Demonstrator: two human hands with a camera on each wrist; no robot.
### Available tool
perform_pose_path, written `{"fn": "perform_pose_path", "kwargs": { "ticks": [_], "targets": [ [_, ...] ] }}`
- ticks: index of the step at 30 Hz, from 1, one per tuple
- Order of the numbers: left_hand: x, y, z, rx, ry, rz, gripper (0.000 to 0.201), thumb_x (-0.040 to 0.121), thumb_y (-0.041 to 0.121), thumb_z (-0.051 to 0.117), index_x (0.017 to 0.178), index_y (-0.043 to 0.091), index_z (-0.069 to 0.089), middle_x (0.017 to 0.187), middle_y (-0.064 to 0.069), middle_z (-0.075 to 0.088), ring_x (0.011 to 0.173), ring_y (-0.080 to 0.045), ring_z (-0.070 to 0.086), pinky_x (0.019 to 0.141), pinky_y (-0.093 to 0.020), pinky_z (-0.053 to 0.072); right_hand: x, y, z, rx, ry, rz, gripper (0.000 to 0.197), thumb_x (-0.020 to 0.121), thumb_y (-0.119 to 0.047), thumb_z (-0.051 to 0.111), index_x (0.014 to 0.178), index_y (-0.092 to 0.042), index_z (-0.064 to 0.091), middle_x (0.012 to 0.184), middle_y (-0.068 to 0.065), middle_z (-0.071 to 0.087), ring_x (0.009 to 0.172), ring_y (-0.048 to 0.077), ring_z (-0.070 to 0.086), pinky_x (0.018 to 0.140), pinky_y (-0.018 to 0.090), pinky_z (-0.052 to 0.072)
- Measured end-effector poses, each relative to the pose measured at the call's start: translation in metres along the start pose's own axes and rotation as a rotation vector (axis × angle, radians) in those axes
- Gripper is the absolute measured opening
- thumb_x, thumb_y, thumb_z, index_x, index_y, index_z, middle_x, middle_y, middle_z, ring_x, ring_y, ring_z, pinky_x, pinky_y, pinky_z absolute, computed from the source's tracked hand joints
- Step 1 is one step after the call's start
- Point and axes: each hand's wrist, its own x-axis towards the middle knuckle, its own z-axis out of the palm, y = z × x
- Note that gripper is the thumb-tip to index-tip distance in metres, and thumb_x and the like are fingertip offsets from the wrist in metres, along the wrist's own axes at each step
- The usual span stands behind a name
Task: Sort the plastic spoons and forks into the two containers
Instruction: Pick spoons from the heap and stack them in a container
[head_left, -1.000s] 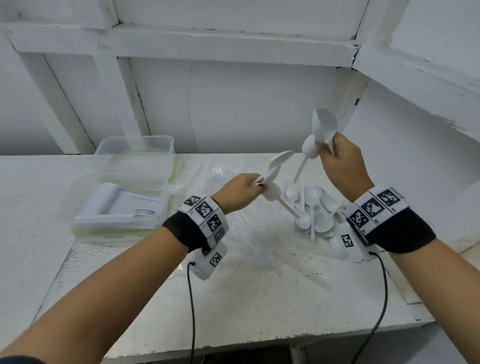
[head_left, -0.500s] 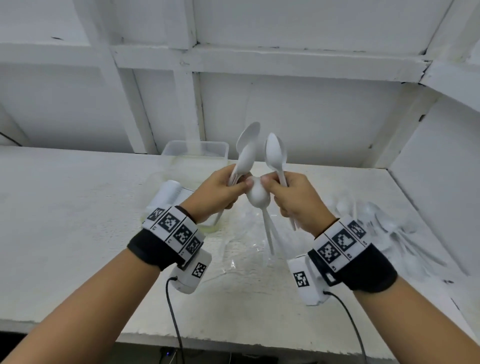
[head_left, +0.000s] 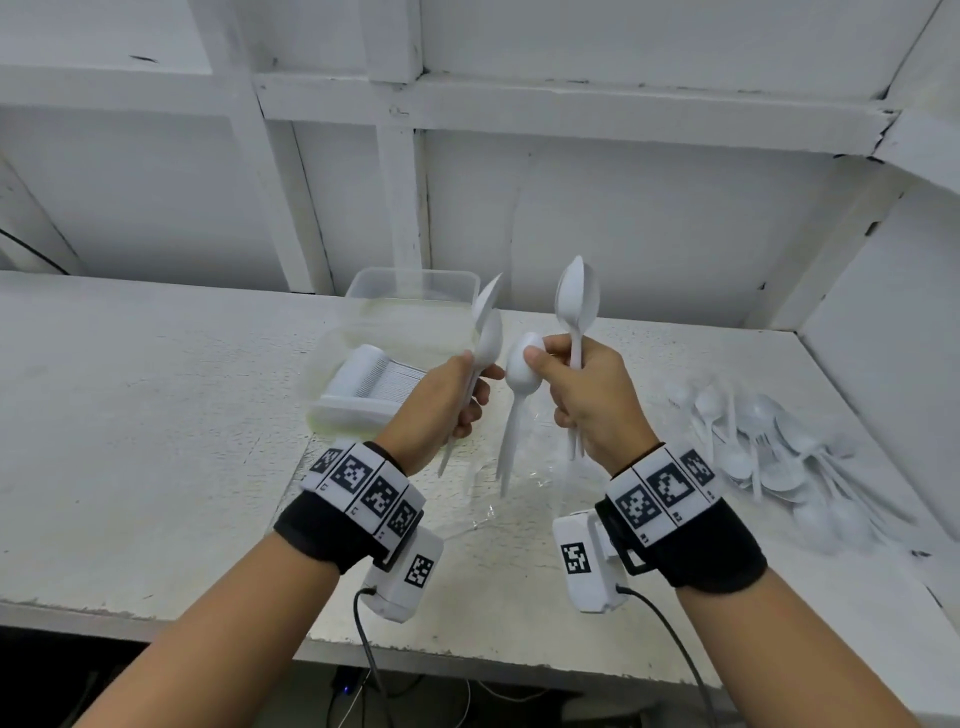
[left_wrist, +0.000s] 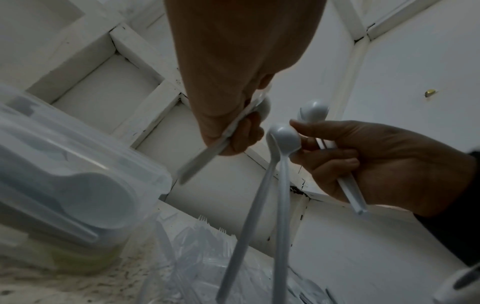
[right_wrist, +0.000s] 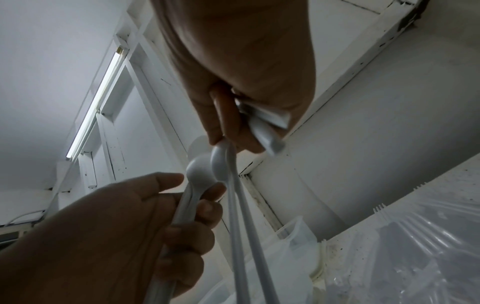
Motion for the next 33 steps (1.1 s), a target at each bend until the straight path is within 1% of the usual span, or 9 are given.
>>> {"fn": "perform_pose_path", "kwargs": {
  "ticks": [7, 12, 15, 19, 23, 25, 27, 31, 33],
  "targets": [
    [0.003, -0.009, 0.005, 0.110, 0.058, 0.118, 0.022, 0.098, 0.018, 0.044, 0.081, 0.010, 0.055, 0.066, 0.000, 0.047, 0.053, -0.009, 0.042, 0.052, -0.023, 0.035, 0.000, 0.005, -0.006, -0.024, 0.056, 0.005, 0.015, 0.087, -0.018, 0.065, 0.075, -0.018, 0.055, 0.059, -0.004, 0.049, 0.039, 0.002, 0.038, 0.037, 0.019, 0.029],
    [0.009, -0.011, 0.008, 0.105, 0.126, 0.128, 0.014, 0.096, 0.015, 0.049, 0.100, 0.004, 0.058, 0.077, -0.001, 0.054, 0.064, -0.010, 0.051, 0.058, -0.018, 0.048, 0.001, 0.007, -0.008, -0.074, 0.107, 0.000, 0.017, 0.086, -0.021, 0.065, 0.075, -0.017, 0.053, 0.061, -0.001, 0.048, 0.049, 0.009, 0.037, 0.039, 0.019, 0.031],
    [0.012, -0.013, 0.009, 0.085, 0.152, 0.136, 0.012, 0.095, 0.013, 0.051, 0.093, 0.004, 0.059, 0.076, -0.003, 0.055, 0.065, -0.011, 0.054, 0.060, -0.016, 0.053, 0.002, 0.007, -0.007, -0.068, 0.120, 0.005, 0.018, 0.088, -0.022, 0.063, 0.073, -0.015, 0.055, 0.055, -0.003, 0.046, 0.047, 0.009, 0.036, 0.040, 0.020, 0.032],
    [0.013, -0.016, 0.012, 0.070, 0.157, 0.131, 0.011, 0.096, 0.013, 0.050, 0.087, 0.008, 0.055, 0.080, -0.004, 0.061, 0.075, -0.013, 0.062, 0.073, -0.027, 0.057, 0.005, 0.006, -0.001, -0.014, 0.124, 0.037, 0.022, 0.089, -0.021, 0.061, 0.070, -0.015, 0.053, 0.054, -0.003, 0.045, 0.042, 0.005, 0.034, 0.038, 0.020, 0.031],
    [0.013, -0.020, 0.015, 0.134, 0.148, 0.121, 0.015, 0.099, 0.020, 0.043, 0.084, 0.020, 0.046, 0.090, -0.003, 0.067, 0.089, -0.017, 0.064, 0.086, -0.038, 0.050, 0.011, 0.007, 0.008, 0.055, 0.134, 0.091, 0.025, 0.089, -0.021, 0.062, 0.070, -0.014, 0.048, 0.056, -0.001, 0.042, 0.034, 0.003, 0.032, 0.036, 0.018, 0.030],
    [0.013, -0.020, 0.016, 0.202, 0.137, 0.135, 0.014, 0.100, 0.023, 0.039, 0.086, 0.021, 0.041, 0.096, -0.008, 0.068, 0.091, -0.021, 0.065, 0.083, -0.033, 0.049, 0.014, 0.008, 0.014, 0.099, 0.141, 0.121, 0.026, 0.089, -0.020, 0.062, 0.070, -0.012, 0.046, 0.055, 0.000, 0.037, 0.032, 0.003, 0.030, 0.034, 0.018, 0.029],
    [0.011, -0.019, 0.018, 0.185, 0.099, 0.129, 0.011, 0.102, 0.021, 0.033, 0.093, 0.015, 0.036, 0.093, -0.008, 0.067, 0.080, -0.018, 0.066, 0.071, -0.021, 0.049, 0.016, 0.009, 0.019, 0.166, 0.153, 0.150, 0.024, 0.089, -0.018, 0.062, 0.072, -0.010, 0.047, 0.057, 0.004, 0.037, 0.031, 0.003, 0.029, 0.033, 0.017, 0.030],
    [0.010, -0.019, 0.019, 0.158, 0.085, 0.098, 0.009, 0.103, 0.020, 0.028, 0.101, 0.012, 0.030, 0.082, -0.012, 0.059, 0.058, -0.017, 0.058, 0.056, -0.028, 0.047, 0.019, 0.008, 0.031, 0.245, 0.157, 0.178, 0.018, 0.089, -0.017, 0.062, 0.078, -0.008, 0.051, 0.058, 0.006, 0.040, 0.029, 0.004, 0.032, 0.034, 0.016, 0.033],
    [0.010, -0.020, 0.018, 0.186, 0.133, 0.103, 0.008, 0.102, 0.021, 0.029, 0.102, 0.013, 0.031, 0.075, -0.007, 0.054, 0.053, -0.015, 0.052, 0.049, -0.024, 0.044, 0.019, 0.010, 0.034, 0.242, 0.155, 0.180, 0.020, 0.089, -0.015, 0.062, 0.075, -0.010, 0.047, 0.053, 0.002, 0.040, 0.029, 0.003, 0.032, 0.035, 0.017, 0.034]
  ]
}}
